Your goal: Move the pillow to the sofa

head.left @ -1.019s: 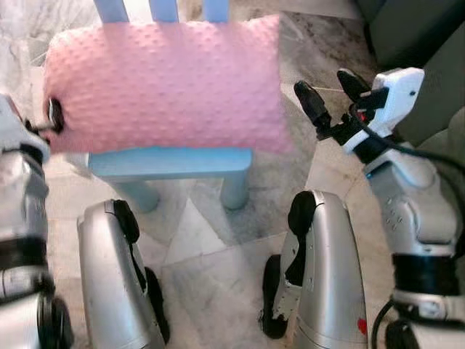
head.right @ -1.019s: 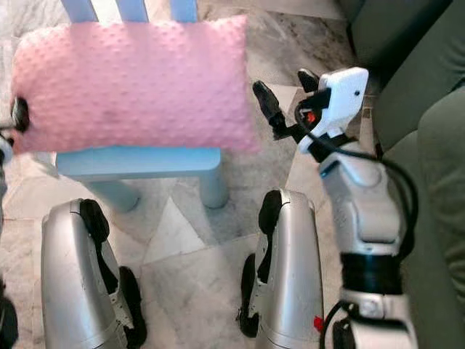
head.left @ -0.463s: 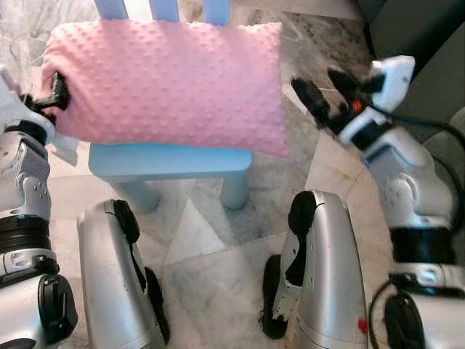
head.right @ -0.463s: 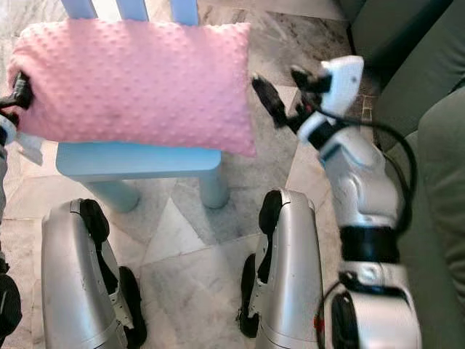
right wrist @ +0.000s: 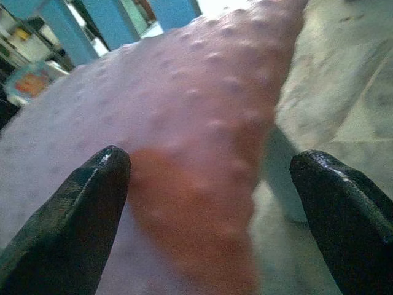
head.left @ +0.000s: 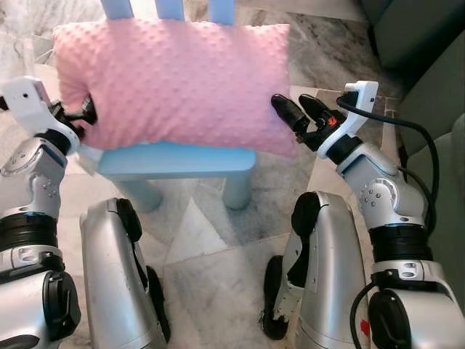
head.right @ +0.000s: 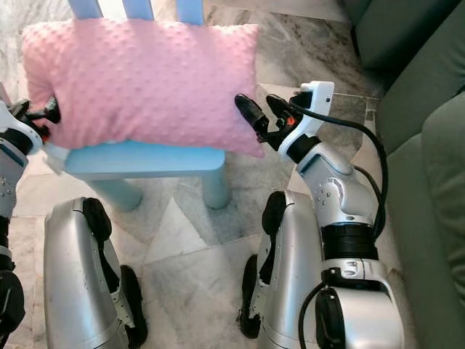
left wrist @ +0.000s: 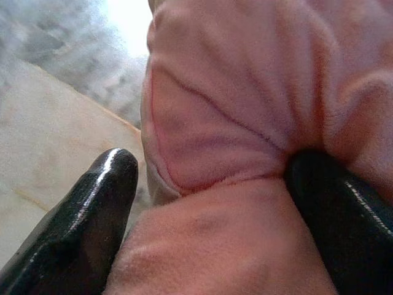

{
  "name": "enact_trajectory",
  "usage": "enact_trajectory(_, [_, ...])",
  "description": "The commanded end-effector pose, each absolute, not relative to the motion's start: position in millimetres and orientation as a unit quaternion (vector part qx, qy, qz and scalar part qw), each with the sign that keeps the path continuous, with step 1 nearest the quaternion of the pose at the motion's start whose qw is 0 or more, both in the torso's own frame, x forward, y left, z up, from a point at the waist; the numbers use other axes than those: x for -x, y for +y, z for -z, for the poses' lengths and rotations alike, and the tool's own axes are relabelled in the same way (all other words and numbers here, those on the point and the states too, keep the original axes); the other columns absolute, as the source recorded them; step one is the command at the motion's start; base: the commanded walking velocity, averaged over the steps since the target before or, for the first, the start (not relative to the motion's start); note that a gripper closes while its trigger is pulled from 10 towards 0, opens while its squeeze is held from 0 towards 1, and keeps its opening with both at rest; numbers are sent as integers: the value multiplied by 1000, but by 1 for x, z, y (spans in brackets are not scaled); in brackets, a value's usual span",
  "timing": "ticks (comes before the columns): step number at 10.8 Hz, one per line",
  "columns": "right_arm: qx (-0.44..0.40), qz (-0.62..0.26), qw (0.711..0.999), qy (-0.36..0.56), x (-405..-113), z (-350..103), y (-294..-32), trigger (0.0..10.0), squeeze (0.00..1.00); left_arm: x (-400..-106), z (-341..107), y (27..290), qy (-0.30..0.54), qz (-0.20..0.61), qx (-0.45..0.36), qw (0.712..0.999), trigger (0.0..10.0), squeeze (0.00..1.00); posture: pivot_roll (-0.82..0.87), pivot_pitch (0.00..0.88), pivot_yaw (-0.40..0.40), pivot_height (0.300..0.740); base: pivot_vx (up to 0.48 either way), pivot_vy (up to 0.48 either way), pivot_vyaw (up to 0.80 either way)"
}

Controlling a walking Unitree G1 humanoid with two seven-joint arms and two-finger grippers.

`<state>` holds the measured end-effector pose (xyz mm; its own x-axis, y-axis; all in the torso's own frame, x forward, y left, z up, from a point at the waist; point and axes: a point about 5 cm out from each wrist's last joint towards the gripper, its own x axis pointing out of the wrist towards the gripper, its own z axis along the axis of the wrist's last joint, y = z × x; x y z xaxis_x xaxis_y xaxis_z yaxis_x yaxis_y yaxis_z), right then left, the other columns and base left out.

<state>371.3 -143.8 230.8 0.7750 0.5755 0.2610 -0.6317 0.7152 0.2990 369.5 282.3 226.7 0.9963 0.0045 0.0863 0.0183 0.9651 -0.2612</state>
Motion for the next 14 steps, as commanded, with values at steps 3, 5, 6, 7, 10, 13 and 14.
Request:
enact_trajectory(3, [-271,-402,874,-43,-361,-214,-127,10000,0,-368,-204,263,9,77,222,972,10000,0,-11,425,-37,357,0,0,0])
enact_trajectory(5, [-303,-450,839,-36,-352,-216,-113,10000,0,-366,-208,257,3,110,233,966,10000,0,-5,425,-36,357,0,0,0])
enact_trajectory(6, [-309,-467,828,-28,-347,-213,-105,10000,0,-363,-205,247,15,148,245,958,10000,0,-5,425,-36,357,0,0,0])
enact_trajectory(7, [-310,-482,819,-23,-343,-212,-97,10000,0,-362,-205,241,17,167,243,955,10000,0,-8,423,-34,357,0,0,0])
enact_trajectory(10, [-313,-504,805,-18,-334,-211,-92,0,0,-356,-206,236,13,187,249,950,0,0,-10,422,-42,357,0,0,0])
enact_trajectory(13, [-304,-485,819,-16,-336,-207,-96,0,0,-353,-208,234,2,189,242,952,0,0,-11,421,-44,357,0,0,0])
enact_trajectory(14, [-302,-483,822,-15,-336,-206,-96,0,0,-352,-209,234,-5,188,240,953,0,0,-12,421,-45,357,0,0,0])
